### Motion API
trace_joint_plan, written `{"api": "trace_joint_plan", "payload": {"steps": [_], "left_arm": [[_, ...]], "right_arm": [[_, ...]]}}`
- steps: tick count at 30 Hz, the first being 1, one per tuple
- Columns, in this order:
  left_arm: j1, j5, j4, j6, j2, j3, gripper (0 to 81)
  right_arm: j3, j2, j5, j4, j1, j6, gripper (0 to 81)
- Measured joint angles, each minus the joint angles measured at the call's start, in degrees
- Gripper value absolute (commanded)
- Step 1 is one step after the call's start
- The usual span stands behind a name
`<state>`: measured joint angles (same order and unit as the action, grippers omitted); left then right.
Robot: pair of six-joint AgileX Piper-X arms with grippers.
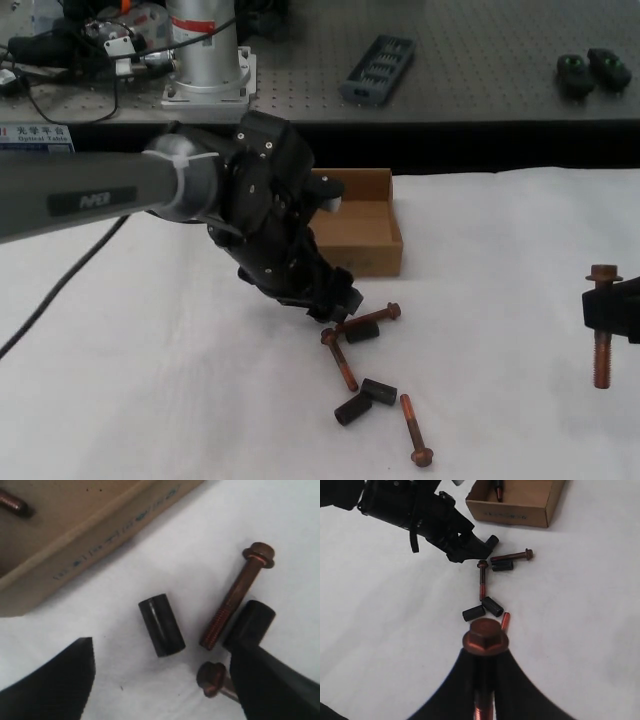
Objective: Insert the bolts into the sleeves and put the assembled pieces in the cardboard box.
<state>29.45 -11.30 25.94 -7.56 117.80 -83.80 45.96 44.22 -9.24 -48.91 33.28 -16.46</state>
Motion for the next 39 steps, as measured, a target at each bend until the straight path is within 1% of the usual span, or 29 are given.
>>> {"api": "trace_joint_plan", "payload": {"steps": [11, 13, 17, 19, 28, 39], "left_arm": [[0.00, 1.08, -0.86, 0.00, 1.60, -0.23, 54.4], [0.00, 1.28, -1.58, 0.00, 1.60, -0.23, 52.2], [0.00, 1.26, -2.99, 0.00, 1.60, -0.23, 42.0], [0.00, 1.26, -3.17, 0.00, 1.60, -0.23, 38.6], [0.00, 1.26, -3.84, -2.94, 1.60, -0.23, 38.4], [0.16, 1.26, -3.84, -2.98, 3.67, -0.88, 38.4]], "right_arm": [[0.00, 0.00, -0.12, 0.00, 0.00, 1.92, 2.7], [0.00, 0.00, -0.12, 0.00, 0.00, 1.92, 2.7], [0.00, 0.00, -0.12, 0.00, 0.00, 1.92, 2.7], [0.00, 0.00, -0.12, 0.00, 0.00, 1.92, 2.7], [0.00, 0.00, -0.12, 0.00, 0.00, 1.92, 2.7], [0.00, 0.00, -0.12, 0.00, 0.00, 1.92, 2.7]]}}
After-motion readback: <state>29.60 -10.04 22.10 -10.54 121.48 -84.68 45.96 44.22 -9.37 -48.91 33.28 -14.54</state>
